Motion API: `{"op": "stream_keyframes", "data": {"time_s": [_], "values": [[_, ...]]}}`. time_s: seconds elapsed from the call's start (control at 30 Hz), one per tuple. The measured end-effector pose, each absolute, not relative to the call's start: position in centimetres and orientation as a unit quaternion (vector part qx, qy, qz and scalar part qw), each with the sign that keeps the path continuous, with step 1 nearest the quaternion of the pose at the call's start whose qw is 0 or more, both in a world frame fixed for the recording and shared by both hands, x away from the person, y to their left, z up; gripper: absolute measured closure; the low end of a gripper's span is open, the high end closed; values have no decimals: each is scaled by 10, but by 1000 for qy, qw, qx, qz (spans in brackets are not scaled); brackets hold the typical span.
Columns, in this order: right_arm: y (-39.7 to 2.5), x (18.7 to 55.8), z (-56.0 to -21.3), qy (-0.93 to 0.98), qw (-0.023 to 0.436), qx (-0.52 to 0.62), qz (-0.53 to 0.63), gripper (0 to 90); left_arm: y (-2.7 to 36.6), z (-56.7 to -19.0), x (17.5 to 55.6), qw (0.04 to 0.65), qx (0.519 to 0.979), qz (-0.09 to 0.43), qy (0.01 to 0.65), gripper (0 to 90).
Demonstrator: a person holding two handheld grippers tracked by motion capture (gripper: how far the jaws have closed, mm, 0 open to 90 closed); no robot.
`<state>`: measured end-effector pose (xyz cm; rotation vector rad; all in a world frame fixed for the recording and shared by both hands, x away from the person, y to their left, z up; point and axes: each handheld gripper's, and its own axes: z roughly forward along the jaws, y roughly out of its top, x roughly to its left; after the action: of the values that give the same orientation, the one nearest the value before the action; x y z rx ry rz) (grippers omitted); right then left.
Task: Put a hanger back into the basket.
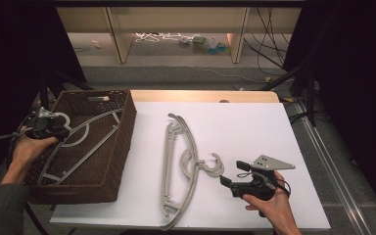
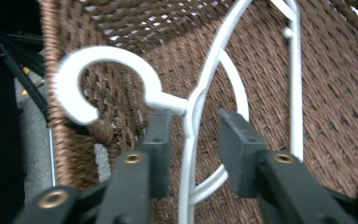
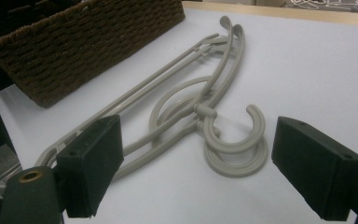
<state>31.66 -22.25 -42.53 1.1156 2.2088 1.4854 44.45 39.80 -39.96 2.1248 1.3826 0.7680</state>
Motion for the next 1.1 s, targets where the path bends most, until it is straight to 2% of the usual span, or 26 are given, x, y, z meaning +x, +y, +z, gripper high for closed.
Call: {"op": "stream_keyframes", "data": {"time_s": [0.03,0.07,0.33,0.43,0.53,0.6,0.67,0.77,0.8,0.97,1.1], "values": [[-222,316,-425,759,117,387,510,173,396,-398,442,249,772,284,511,608],[-222,316,-425,759,117,386,511,173,397,-395,442,249,778,287,501,583],[-223,315,-424,766,129,388,497,173,384,-366,426,294,734,308,529,398],[-221,316,-425,759,123,387,509,172,375,-355,415,343,715,295,534,354],[-219,315,-425,760,113,389,508,173,359,-346,401,389,704,285,521,339],[-218,317,-427,760,127,385,508,172,347,-340,391,415,701,280,508,331],[-217,316,-426,761,112,390,506,172,336,-335,381,440,696,279,494,312],[-216,317,-428,761,126,384,507,172,319,-331,367,468,694,274,475,288],[-215,315,-427,762,110,391,504,172,313,-331,362,473,692,271,473,279],[-214,316,-428,762,121,386,506,172,287,-336,342,498,696,265,444,224],[-211,316,-429,762,122,385,506,172,271,-344,330,522,691,256,430,220]]}}
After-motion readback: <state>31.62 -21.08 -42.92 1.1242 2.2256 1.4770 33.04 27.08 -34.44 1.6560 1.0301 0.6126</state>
